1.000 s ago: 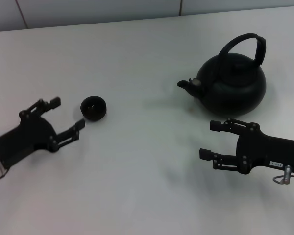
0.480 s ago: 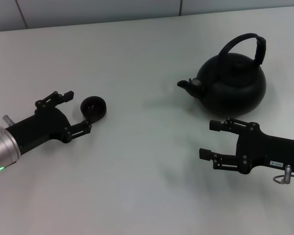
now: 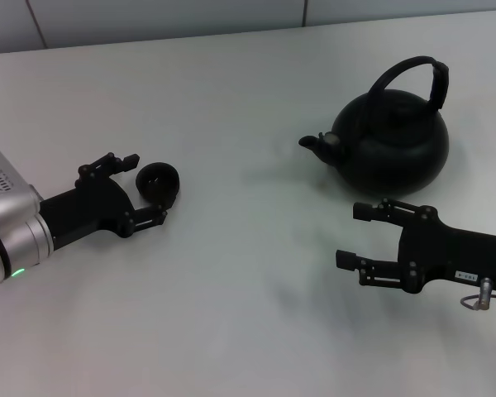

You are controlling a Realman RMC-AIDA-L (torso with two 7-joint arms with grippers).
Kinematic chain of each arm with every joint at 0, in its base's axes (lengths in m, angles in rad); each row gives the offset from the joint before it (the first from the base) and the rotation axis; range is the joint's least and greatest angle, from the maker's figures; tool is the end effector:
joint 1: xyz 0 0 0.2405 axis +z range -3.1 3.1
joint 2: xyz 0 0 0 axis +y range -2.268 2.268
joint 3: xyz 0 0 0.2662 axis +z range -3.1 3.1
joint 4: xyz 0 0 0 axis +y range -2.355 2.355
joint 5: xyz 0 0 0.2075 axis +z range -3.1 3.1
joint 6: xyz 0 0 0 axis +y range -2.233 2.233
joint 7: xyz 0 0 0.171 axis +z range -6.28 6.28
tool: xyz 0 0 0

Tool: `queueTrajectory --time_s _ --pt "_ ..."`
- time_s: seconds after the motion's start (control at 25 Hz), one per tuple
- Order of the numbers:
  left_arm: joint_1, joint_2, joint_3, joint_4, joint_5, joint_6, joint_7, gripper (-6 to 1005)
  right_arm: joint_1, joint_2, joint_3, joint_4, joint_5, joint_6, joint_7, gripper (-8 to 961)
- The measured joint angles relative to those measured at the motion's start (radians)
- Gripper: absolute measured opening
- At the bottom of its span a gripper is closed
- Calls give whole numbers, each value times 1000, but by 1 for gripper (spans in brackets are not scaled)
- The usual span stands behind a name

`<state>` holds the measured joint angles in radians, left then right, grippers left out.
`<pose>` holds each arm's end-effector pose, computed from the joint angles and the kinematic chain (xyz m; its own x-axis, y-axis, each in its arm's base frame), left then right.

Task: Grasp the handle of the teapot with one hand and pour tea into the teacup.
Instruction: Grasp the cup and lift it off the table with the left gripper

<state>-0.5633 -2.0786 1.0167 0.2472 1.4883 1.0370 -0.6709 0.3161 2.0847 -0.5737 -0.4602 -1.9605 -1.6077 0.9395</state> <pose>-0.2930 0.3607 -0.0968 0.9303 0.0980 0.3535 0.2814 -0.8089 -0.5162 0.3190 0.2618 -0.0450 0.7697 -0.2382 -0.5924 -0.4594 -0.8509 -0.2548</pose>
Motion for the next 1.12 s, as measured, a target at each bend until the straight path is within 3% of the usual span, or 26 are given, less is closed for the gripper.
queueTrajectory --time_s 1.12 --pt "-16 1 48 13 2 -15 -67 695 12 0 -2 2 0 0 1 816"
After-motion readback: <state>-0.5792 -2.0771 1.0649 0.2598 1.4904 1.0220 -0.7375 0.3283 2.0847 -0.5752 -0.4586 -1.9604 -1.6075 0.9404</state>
